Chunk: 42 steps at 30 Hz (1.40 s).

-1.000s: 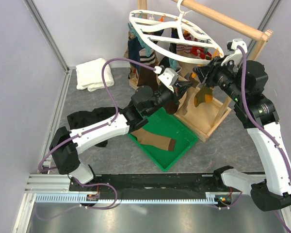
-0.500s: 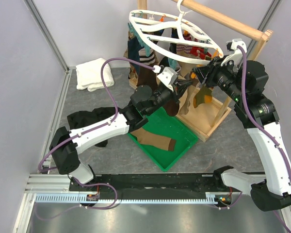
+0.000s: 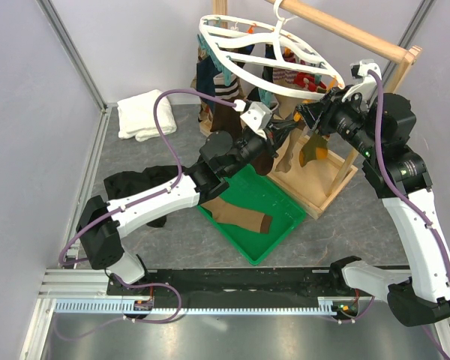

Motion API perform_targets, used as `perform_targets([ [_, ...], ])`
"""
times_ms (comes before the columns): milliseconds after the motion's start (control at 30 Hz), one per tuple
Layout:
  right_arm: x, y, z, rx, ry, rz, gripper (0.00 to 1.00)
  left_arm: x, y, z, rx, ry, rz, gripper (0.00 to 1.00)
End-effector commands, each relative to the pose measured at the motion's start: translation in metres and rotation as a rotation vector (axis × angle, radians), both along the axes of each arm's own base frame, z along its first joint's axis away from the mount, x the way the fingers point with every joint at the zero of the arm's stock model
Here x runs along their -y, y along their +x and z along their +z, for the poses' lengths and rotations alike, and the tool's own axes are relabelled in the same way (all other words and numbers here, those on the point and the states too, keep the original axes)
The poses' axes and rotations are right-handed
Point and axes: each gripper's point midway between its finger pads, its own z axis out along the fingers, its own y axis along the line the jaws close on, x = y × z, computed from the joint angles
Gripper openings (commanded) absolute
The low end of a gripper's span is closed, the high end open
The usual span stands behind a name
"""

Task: Clip the socks to the hanger
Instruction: Clamp the sock onto the hanger.

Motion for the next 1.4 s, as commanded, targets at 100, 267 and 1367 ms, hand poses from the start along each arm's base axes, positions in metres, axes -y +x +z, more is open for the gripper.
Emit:
perform_targets([
  [100, -0.024, -0.004, -0.025, -0.089, 0.003, 0.12, 0.0, -0.013, -0.017, 0.061, 0.079, -0.16, -0.052, 0.02],
  [267, -0.014, 0.001, -0.031, -0.092, -0.014, 0.054, 0.0, -0.021, -0.027, 0.067, 0.082, -0.186, -0.075, 0.02],
  [1367, 0.003, -0.036, 0.018, 0.041, -0.034, 0.05, 0.87, -0.02, -0.01, 0.06, 0.059, -0.16, -0.006, 0.02],
])
